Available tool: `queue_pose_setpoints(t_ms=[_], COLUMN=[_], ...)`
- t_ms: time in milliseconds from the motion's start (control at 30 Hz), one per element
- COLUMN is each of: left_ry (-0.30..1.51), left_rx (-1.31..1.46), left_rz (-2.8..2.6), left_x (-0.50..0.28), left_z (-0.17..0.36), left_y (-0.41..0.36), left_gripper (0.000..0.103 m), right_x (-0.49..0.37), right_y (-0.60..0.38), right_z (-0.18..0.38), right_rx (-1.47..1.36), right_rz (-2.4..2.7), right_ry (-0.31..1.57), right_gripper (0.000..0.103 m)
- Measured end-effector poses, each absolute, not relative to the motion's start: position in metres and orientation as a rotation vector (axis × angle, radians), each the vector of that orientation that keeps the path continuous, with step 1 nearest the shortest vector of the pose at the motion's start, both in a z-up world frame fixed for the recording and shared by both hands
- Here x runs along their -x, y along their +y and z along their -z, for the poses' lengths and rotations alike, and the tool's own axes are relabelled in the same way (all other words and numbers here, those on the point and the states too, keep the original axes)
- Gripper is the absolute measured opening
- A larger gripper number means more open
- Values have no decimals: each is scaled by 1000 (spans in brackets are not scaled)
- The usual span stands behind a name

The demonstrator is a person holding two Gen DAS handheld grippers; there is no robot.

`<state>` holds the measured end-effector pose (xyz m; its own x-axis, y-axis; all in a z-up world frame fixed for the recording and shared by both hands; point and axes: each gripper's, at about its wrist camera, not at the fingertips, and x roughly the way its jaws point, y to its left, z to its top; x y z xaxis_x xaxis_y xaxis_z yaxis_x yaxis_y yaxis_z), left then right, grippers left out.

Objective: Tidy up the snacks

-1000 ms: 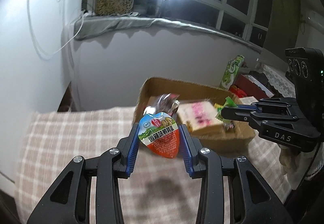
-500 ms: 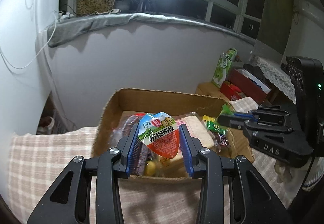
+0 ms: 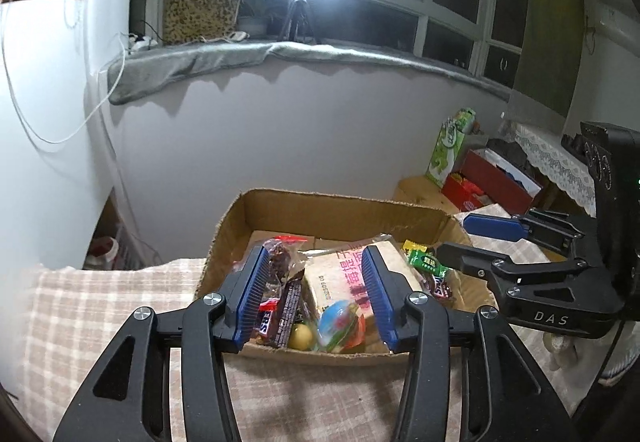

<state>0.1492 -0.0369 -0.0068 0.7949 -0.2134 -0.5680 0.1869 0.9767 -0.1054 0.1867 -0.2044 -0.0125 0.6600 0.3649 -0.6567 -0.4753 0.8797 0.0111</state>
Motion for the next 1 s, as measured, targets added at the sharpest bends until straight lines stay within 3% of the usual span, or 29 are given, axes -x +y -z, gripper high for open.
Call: queue_pose_setpoints(t_ms=[133, 200, 267, 367, 433, 500, 767, 867, 933, 1000], left_ry=[593, 581, 561, 529, 517, 512, 535, 534, 533, 535], left_rx=[54, 64, 71, 81, 78, 67, 70, 64, 64, 61], left_rz=[211, 209, 201, 201, 203, 198, 181, 168, 156, 139], left_x=[-137, -130, -123, -110, -102, -96, -83, -77, -75, -75], left_z=[0, -4, -8, -17, -20, -19, -10, -9, -9, -8], left_y=[-34, -31, -29, -27, -28, -28, -22, -22, -21, -21], left_gripper=[47, 47, 52, 57, 61, 63, 63, 64, 73, 74], right_x=[-175, -166, -160, -144, -137, -125, -96, -91, -87, -85], right_y=[-206, -209, -211, -214, -214, -216, -212, -210, -207, -207], right_z=[6, 1, -4, -13, -17, -21, -24, -24, -22, -22], right_rx=[162, 153, 148, 150, 150, 150, 163, 185, 211, 226], right_rz=[-470, -466, -462, -444, -440, -430, -427, -410, -384, -369], right_ry=[682, 663, 644, 606, 589, 563, 529, 513, 491, 483], right_gripper=[53, 59, 65, 66, 71, 82, 85, 94, 98, 98])
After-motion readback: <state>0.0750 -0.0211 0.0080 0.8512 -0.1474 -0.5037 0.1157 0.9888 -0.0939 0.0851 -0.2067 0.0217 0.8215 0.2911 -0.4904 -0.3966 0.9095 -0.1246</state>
